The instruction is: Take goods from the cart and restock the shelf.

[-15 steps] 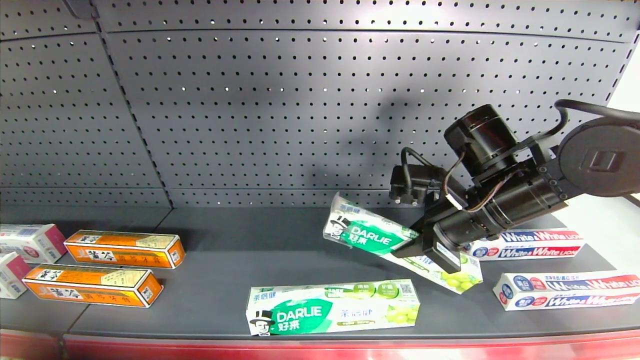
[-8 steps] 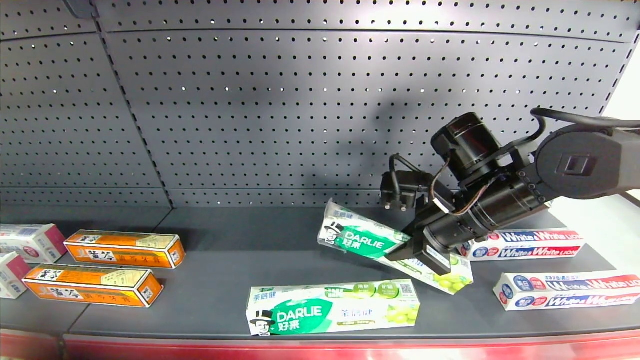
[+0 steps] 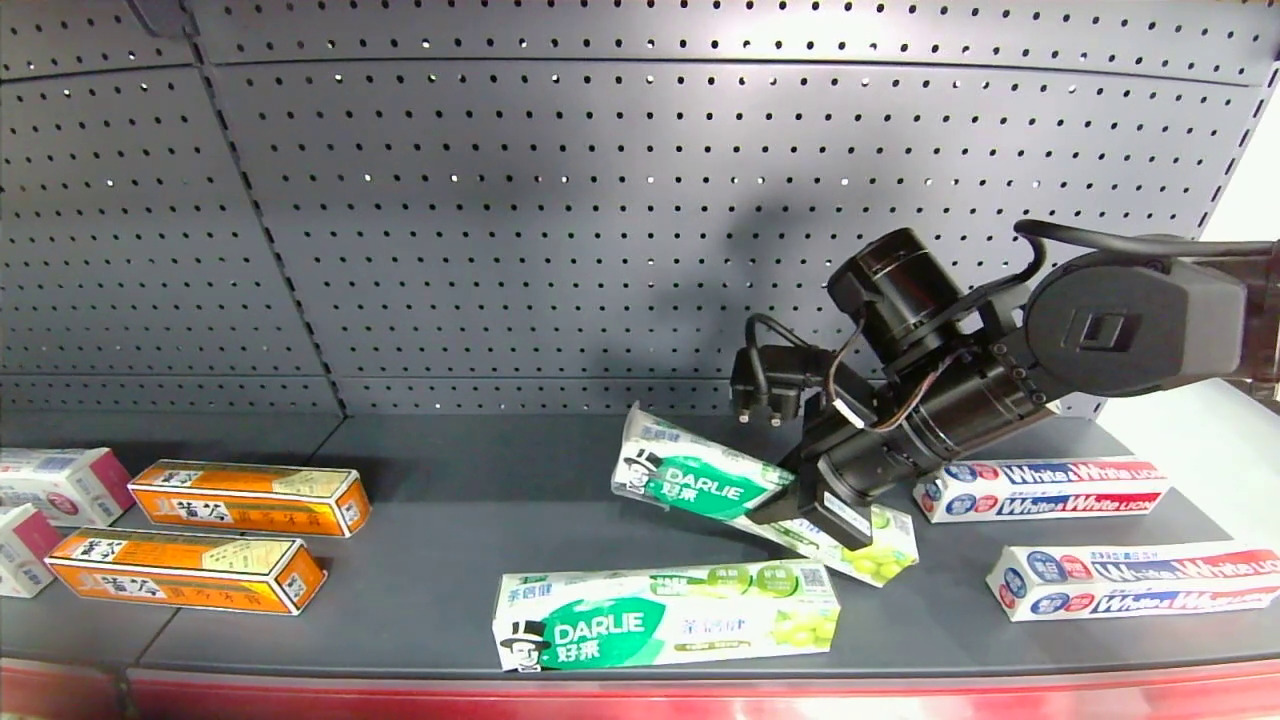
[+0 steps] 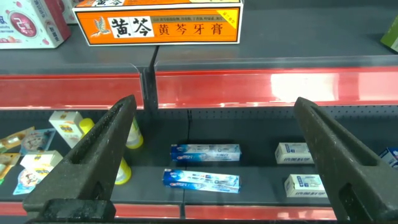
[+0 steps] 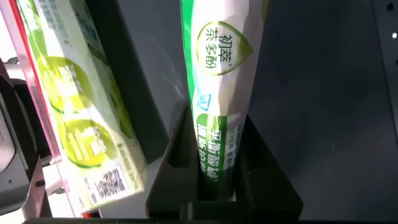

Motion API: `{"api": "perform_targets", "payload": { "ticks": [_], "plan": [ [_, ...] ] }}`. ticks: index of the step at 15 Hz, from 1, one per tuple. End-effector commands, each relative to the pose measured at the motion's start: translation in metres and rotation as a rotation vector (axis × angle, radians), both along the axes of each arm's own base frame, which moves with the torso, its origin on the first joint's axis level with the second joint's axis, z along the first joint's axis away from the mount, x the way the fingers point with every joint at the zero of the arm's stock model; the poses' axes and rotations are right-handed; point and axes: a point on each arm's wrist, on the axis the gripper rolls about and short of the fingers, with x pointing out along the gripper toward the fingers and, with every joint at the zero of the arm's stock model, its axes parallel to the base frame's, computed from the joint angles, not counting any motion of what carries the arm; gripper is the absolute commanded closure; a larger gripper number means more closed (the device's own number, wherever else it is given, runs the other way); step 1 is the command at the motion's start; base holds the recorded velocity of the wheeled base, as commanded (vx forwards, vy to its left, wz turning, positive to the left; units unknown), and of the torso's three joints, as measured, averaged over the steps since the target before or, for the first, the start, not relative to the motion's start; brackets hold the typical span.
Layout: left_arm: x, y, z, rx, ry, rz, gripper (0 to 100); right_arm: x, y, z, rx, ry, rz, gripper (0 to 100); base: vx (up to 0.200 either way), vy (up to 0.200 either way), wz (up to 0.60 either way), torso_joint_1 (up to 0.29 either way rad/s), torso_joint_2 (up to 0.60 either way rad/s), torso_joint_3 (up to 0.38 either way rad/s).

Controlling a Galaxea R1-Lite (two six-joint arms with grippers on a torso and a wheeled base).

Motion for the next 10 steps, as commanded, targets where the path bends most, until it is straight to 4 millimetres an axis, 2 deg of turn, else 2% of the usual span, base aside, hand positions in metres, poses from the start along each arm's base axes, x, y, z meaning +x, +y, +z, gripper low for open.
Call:
{"api": "perform_targets", "payload": {
  "ticks": [1,10],
  "plan": [
    [0.0001,0.0,-0.0001,0.0,0.002,0.0,0,0.0011,0.0029,-0.0035,-0.006,0.007,0.006,100,0.0,0.0,0.0,0.0,0.0,0.0],
    [0.0001,0.0,-0.0001,0.0,0.002,0.001,0,0.0073,0.0103,-0.0094,-0.01,0.014,0.011,100,0.0,0.0,0.0,0.0,0.0,0.0]
  ]
}}
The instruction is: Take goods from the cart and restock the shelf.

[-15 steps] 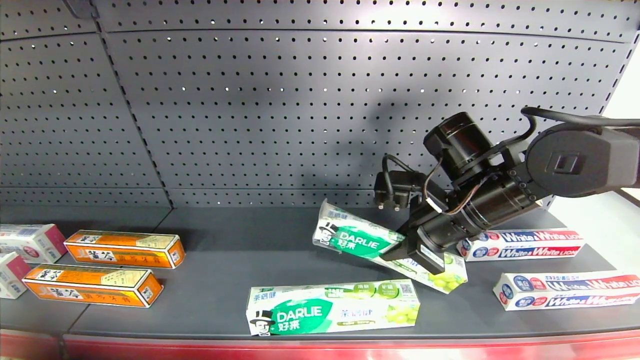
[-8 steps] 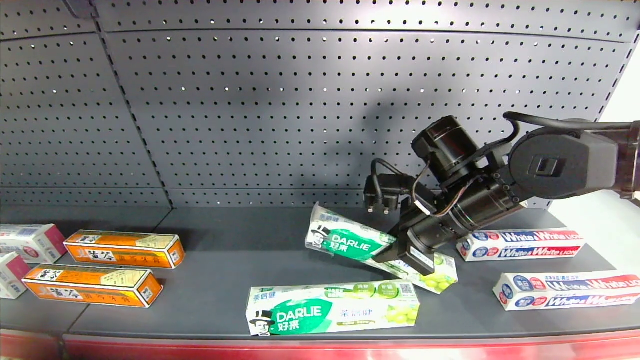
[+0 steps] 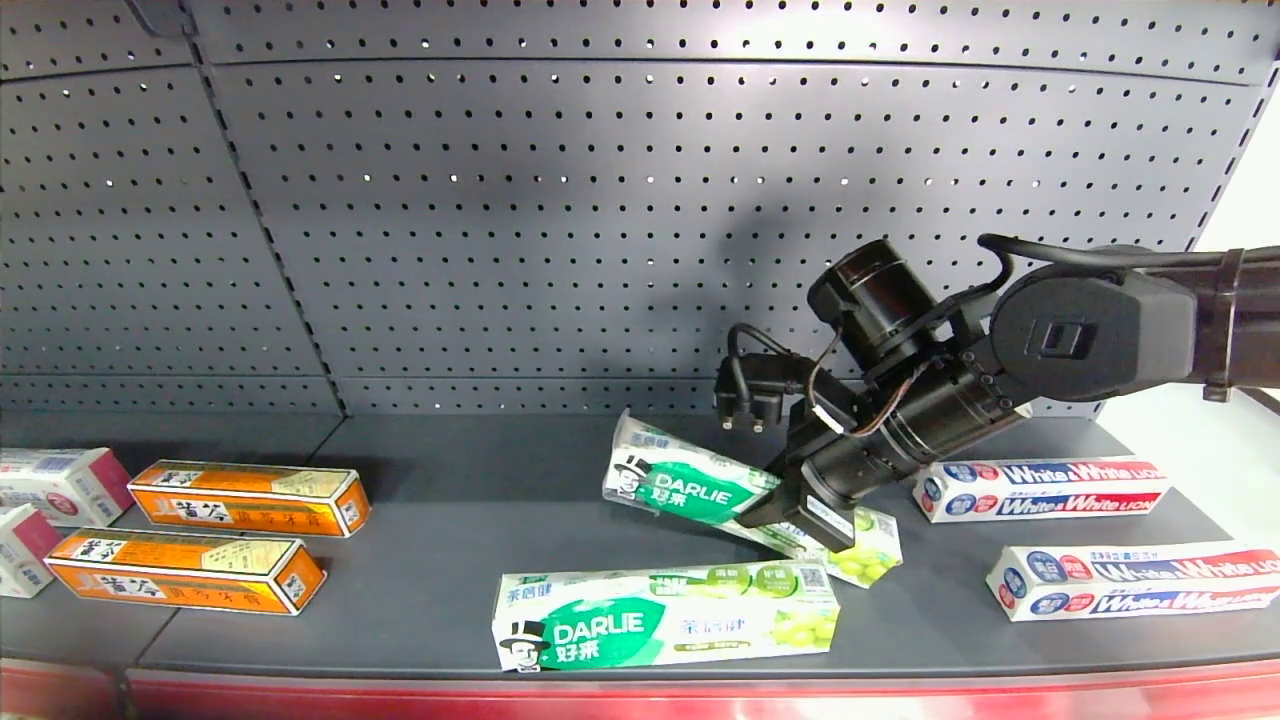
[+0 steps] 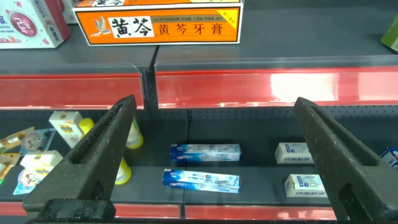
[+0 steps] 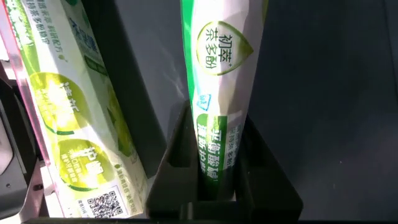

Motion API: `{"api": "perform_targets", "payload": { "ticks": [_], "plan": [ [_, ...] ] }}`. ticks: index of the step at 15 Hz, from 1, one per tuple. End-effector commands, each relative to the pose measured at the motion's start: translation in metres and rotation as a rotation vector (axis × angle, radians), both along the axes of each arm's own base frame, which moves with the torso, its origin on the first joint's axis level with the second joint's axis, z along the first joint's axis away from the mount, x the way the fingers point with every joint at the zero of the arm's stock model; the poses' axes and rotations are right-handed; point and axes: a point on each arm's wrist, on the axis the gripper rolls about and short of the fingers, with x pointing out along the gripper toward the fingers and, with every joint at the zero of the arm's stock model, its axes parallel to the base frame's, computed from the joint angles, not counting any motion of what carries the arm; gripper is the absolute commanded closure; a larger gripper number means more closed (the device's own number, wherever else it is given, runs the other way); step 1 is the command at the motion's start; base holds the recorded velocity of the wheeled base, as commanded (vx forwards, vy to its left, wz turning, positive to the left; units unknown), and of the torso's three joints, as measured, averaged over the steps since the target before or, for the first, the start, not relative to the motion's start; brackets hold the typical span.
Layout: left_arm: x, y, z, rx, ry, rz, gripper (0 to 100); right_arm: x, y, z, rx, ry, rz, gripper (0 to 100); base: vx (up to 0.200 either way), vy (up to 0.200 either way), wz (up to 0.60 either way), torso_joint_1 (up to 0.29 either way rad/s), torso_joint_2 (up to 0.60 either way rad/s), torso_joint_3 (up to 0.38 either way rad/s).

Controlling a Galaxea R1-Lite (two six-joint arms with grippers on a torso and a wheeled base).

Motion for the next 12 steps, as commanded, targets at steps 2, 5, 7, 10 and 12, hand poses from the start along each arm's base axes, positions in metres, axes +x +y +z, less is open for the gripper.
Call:
{"api": "perform_targets", "payload": {
  "ticks": [2,5,7,10,12],
  "plan": [
    [0.0,0.0,0.0,0.0,0.002,0.0,0,0.002,0.006,-0.003,-0.002,0.003,0.01,100,0.0,0.0,0.0,0.0,0.0,0.0],
    [0.0,0.0,0.0,0.0,0.0,0.0,0,0.004,0.01,-0.005,-0.003,0.004,0.014,100,0.0,0.0,0.0,0.0,0.0,0.0],
    [0.0,0.0,0.0,0.0,0.0,0.001,0,0.005,0.011,-0.008,-0.007,0.009,0.016,100,0.0,0.0,0.0,0.0,0.0,0.0],
    [0.0,0.0,0.0,0.0,0.0,0.001,0,0.005,0.014,-0.01,-0.008,0.01,0.022,100,0.0,0.0,0.0,0.0,0.0,0.0],
    [0.0,0.0,0.0,0.0,0.0,0.0,0,0.005,0.014,-0.01,-0.007,0.009,0.022,100,0.0,0.0,0.0,0.0,0.0,0.0]
  ]
}}
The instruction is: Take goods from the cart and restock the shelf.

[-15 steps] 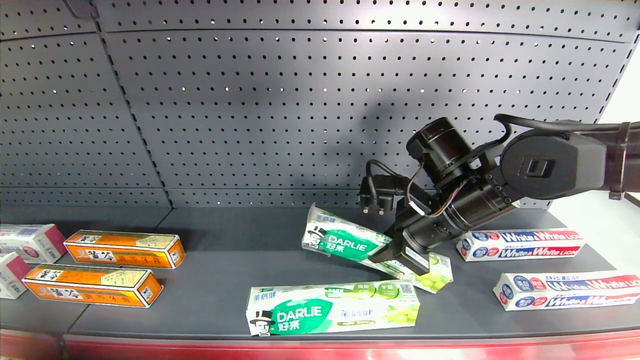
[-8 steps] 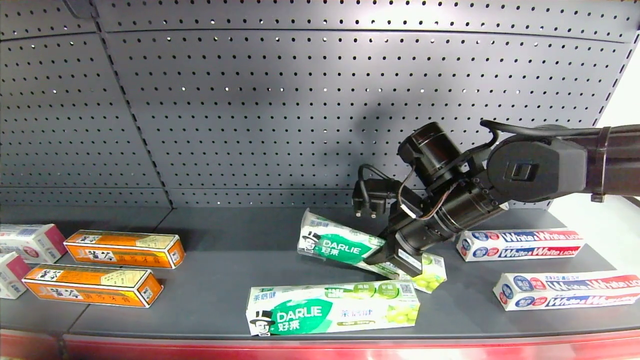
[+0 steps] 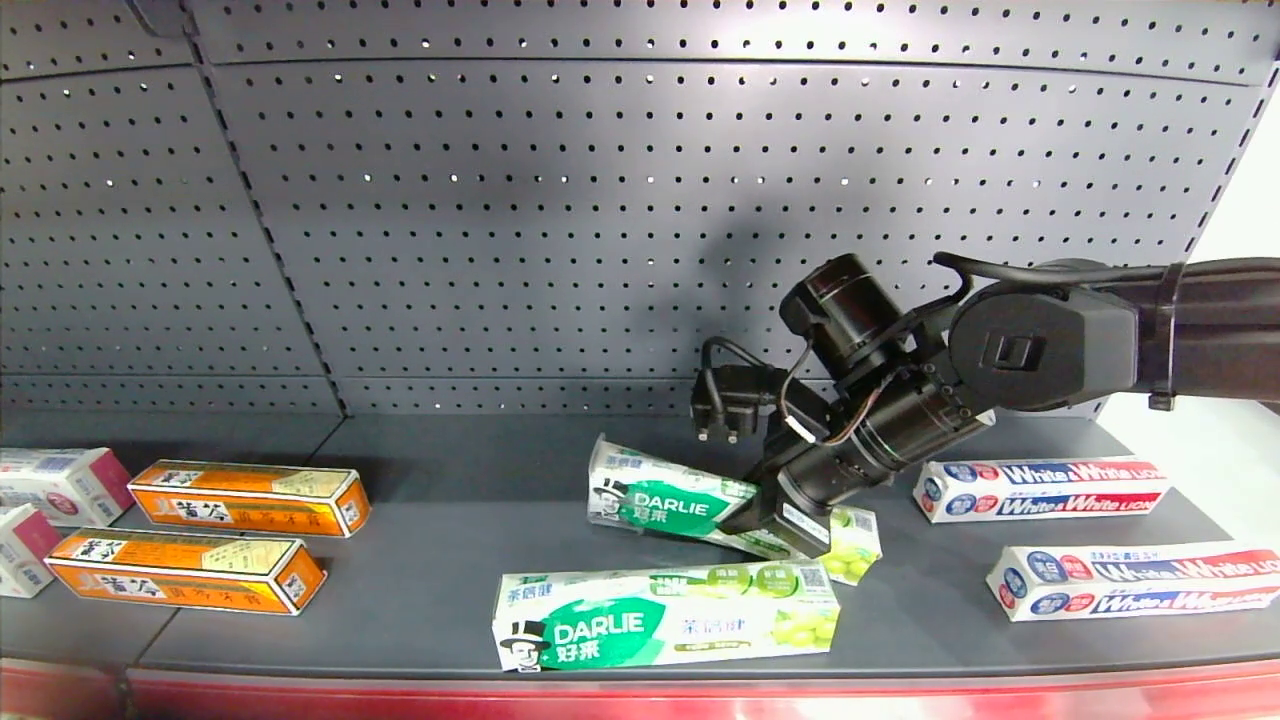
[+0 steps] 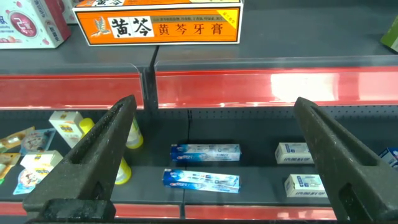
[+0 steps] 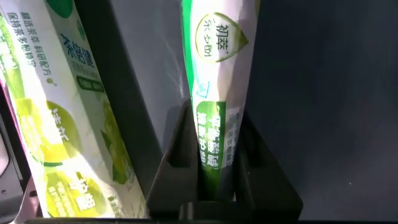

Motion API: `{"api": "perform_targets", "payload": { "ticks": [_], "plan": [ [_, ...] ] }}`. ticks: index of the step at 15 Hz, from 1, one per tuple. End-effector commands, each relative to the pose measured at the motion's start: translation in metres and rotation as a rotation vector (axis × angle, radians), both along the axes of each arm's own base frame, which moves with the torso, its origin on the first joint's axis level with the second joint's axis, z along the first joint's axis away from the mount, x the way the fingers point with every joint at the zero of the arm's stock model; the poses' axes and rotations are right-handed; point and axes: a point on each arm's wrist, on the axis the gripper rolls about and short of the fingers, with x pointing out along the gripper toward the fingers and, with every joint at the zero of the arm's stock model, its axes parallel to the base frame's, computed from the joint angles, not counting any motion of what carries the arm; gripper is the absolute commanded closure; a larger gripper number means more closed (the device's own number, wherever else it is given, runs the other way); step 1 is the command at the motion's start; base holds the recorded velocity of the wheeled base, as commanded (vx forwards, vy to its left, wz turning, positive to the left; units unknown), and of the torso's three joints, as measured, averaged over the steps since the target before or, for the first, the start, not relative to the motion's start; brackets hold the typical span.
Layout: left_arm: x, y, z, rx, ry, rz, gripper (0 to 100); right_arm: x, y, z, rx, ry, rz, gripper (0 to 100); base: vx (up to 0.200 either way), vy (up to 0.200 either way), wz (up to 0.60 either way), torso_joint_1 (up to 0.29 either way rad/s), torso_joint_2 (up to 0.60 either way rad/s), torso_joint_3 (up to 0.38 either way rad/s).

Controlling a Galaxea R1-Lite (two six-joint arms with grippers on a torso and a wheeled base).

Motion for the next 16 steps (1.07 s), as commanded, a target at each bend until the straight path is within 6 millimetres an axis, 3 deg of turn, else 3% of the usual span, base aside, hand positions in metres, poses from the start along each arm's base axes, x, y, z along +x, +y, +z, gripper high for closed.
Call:
{"api": "perform_targets", "payload": {
  "ticks": [1,9,10,16],
  "plan": [
    [0.0001,0.0,0.0,0.0,0.002,0.001,0,0.0004,0.0007,-0.001,-0.001,0.002,0.001,100,0.0,0.0,0.0,0.0,0.0,0.0],
    [0.0,0.0,0.0,0.0,0.0,-0.001,0,0.0028,0.0026,-0.0049,-0.006,0.006,0.0,100,0.0,0.0,0.0,0.0,0.0,0.0],
    [0.0001,0.0,0.0,0.0,0.002,-0.001,0,0.0028,0.0026,-0.0049,-0.006,0.006,0.0,0,0.0,0.0,0.0,0.0,0.0,0.0],
    [0.0,0.0,0.0,0.0,0.0,0.001,0,0.0025,0.0012,-0.0026,-0.011,-0.007,-0.013,0,0.0,0.0,0.0,0.0,0.0,0.0]
  ]
}}
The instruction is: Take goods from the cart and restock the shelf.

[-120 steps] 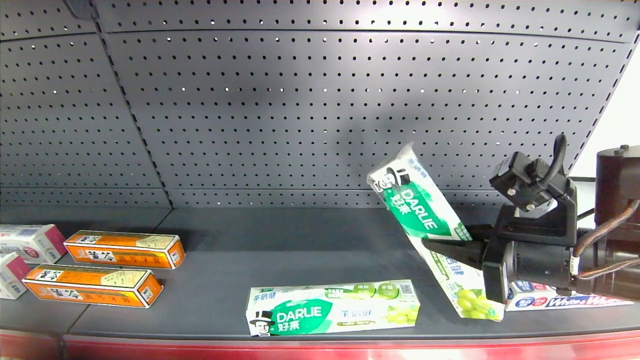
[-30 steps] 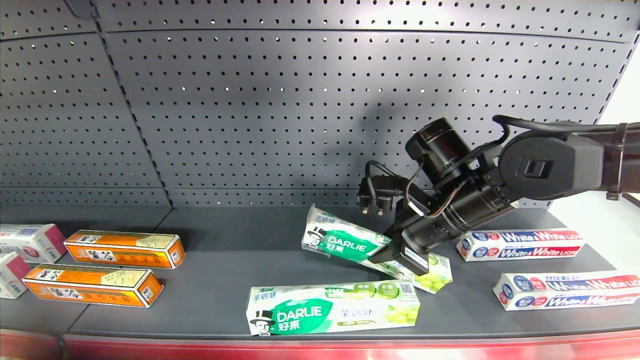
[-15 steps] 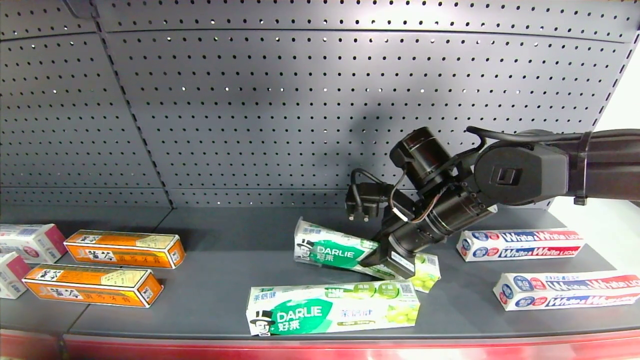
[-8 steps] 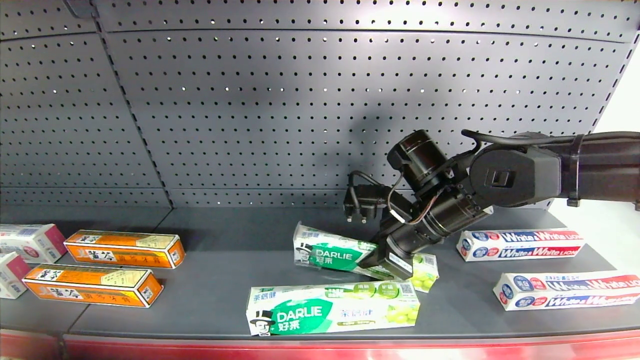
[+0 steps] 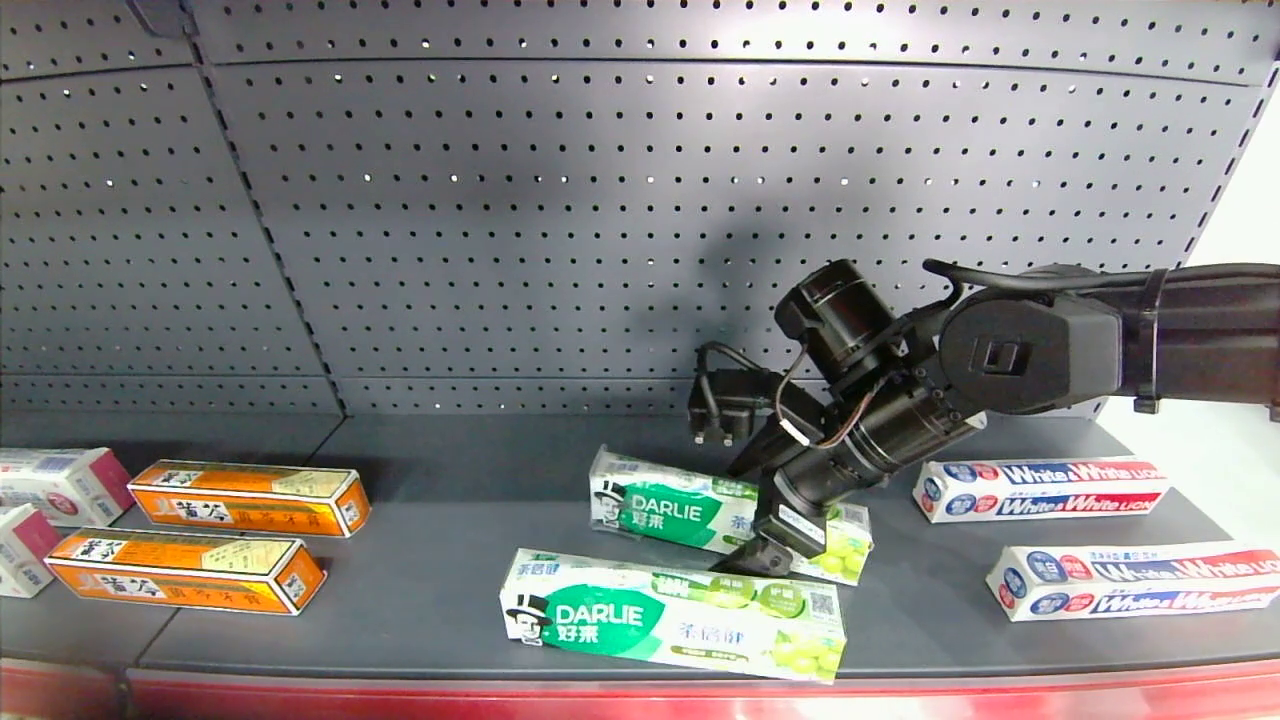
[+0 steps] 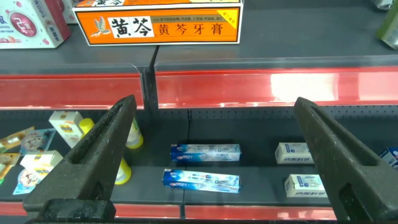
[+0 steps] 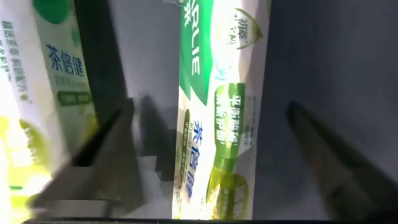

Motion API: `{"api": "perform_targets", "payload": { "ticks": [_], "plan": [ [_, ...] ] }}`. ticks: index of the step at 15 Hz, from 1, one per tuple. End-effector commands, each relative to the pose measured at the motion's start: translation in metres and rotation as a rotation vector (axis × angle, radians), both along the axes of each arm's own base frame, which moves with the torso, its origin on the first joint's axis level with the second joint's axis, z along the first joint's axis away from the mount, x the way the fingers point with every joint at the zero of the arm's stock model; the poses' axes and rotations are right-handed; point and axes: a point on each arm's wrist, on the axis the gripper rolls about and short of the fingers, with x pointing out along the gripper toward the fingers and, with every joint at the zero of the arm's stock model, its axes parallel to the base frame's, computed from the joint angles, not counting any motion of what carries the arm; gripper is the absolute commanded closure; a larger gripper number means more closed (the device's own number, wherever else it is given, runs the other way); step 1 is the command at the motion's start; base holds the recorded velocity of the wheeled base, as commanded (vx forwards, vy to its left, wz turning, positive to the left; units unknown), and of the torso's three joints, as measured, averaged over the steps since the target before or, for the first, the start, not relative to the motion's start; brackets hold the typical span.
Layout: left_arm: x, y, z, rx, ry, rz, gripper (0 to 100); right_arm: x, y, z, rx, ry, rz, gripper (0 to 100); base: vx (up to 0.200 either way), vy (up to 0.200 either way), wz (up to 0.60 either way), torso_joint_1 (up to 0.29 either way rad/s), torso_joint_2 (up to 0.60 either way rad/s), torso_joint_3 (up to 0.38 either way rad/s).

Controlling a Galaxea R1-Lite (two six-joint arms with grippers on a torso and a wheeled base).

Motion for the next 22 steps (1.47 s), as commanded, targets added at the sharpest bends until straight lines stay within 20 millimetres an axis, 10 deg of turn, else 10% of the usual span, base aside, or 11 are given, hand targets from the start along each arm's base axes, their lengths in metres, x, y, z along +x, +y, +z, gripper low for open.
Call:
{"api": "perform_targets", "payload": {
  "ticks": [1,10,17,22],
  "plan": [
    [0.0,0.0,0.0,0.0,0.0,-0.001,0,0.0,-0.002,0.003,0.005,-0.005,-0.004,0,0.0,0.0,0.0,0.0,0.0,0.0],
    [0.0,0.0,0.0,0.0,0.002,0.001,0,0.001,-0.016,0.016,0.026,-0.031,-0.038,0,0.0,0.0,0.0,0.0,0.0,0.0],
    [0.0,0.0,0.0,0.0,0.0,-0.001,0,-0.025,-0.062,0.044,0.073,-0.1,-0.104,0,0.0,0.0,0.0,0.0,0.0,0.0],
    [0.0,0.0,0.0,0.0,0.002,-0.001,0,-0.044,-0.1,0.022,0.068,-0.099,-0.179,0,0.0,0.0,0.0,0.0,0.0,0.0]
  ]
}}
